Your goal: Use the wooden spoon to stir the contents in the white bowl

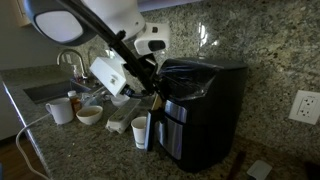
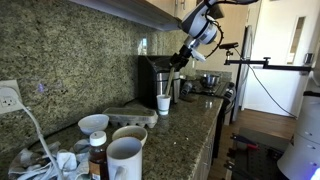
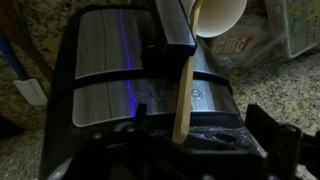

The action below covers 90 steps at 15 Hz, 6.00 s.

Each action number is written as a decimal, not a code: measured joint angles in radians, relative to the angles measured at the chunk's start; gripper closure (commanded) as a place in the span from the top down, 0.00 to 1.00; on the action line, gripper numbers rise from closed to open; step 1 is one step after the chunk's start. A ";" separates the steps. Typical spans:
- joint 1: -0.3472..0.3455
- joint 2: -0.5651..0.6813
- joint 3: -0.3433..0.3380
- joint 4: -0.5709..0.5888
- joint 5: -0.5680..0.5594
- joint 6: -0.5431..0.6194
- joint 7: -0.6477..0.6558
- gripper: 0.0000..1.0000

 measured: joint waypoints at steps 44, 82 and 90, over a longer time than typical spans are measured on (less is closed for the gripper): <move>0.001 0.021 -0.029 0.108 -0.141 -0.055 0.219 0.06; -0.087 0.019 -0.135 0.377 -0.067 -0.362 0.398 0.06; -0.113 0.019 -0.162 0.399 0.082 -0.626 0.432 0.06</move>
